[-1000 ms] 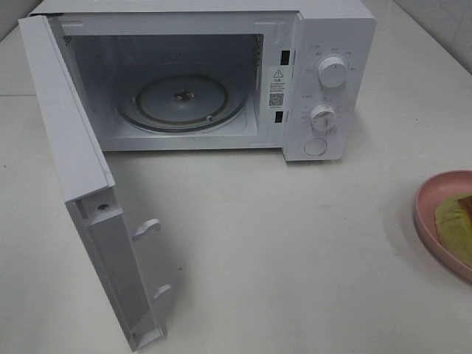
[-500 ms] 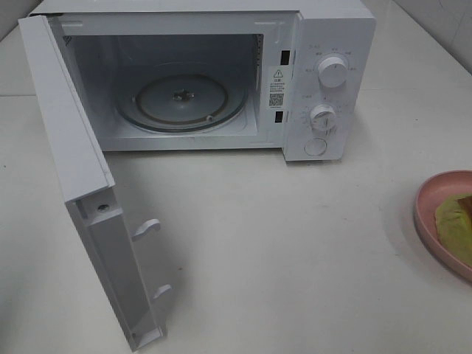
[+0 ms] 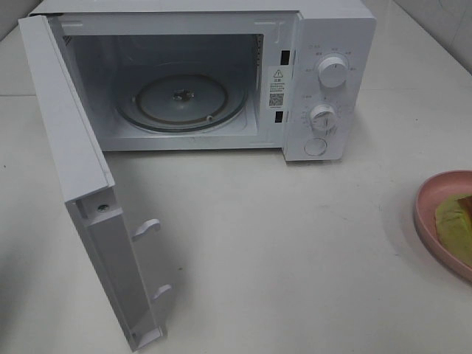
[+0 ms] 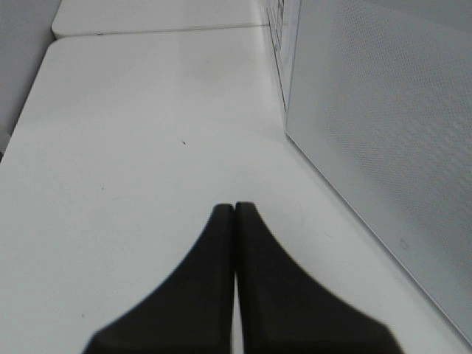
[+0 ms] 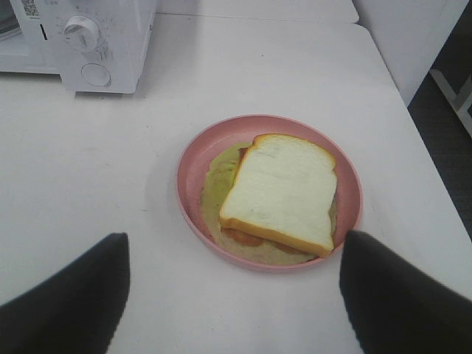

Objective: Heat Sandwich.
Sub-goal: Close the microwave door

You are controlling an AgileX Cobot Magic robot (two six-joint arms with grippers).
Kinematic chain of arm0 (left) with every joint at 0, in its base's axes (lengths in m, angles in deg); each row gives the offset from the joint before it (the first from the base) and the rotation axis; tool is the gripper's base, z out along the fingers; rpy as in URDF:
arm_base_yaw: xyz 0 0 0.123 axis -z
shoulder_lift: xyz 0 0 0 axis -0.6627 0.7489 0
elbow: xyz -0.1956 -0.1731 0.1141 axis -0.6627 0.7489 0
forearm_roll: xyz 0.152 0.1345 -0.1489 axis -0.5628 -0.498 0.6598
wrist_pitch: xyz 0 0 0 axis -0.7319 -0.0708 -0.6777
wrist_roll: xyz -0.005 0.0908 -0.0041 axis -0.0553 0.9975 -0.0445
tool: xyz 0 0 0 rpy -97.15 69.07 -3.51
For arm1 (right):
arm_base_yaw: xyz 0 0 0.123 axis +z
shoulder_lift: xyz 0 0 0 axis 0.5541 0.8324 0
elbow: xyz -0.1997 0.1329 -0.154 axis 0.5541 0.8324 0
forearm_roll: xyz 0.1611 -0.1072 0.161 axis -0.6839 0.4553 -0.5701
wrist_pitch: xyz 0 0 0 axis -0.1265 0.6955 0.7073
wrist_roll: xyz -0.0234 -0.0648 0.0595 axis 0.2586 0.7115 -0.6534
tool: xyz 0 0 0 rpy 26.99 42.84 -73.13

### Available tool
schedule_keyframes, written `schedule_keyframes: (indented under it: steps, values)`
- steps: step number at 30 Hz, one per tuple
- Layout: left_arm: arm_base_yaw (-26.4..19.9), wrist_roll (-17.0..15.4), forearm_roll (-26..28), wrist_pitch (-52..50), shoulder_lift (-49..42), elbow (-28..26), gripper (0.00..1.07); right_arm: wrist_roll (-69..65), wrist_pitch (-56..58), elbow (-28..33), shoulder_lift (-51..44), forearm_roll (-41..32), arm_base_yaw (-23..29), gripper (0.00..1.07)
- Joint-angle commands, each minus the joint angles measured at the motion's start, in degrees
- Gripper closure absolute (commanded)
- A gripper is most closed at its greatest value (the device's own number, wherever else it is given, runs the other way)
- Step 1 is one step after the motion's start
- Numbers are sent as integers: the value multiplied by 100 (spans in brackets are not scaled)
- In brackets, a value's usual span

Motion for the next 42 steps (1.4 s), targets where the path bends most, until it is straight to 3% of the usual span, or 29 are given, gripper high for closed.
schedule_keyframes:
  steps: [1,9,15,17,18,19,23,31,38,42]
  values:
    - [-11,63,-6,-1117,229,292,107,34,-69,11,-155,-6,-34,32]
    - [-6,57,-23,-3123,1220,670,107,34,-69,11,-155,-6,-34,32]
    - [6,-115,-195,-3833,1839,670,107,34,-69,11,-155,-6,-34,32]
    - [6,-286,-424,-4079,2074,670,107,34,-69,11,-155,-6,-34,32]
    - [6,-527,-762,-4360,2275,670,107,34,-69,11,-155,-6,-34,32]
    - [6,-527,-762,-4360,2275,670,107,34,-69,11,-155,-6,-34,32]
    - [6,-1192,-1759,-4945,2813,670,107,34,-69,11,-155,-6,-34,32]
    - [40,-1644,-2555,-6068,3724,527,107,34,-69,11,-155,-6,-34,32]
    - [625,-1679,-2527,-6096,4125,201,107,34,-69,11,-155,-6,-34,32]
    - [951,-1662,-2229,-6188,4475,92,107,34,-69,11,-155,-6,-34,32]
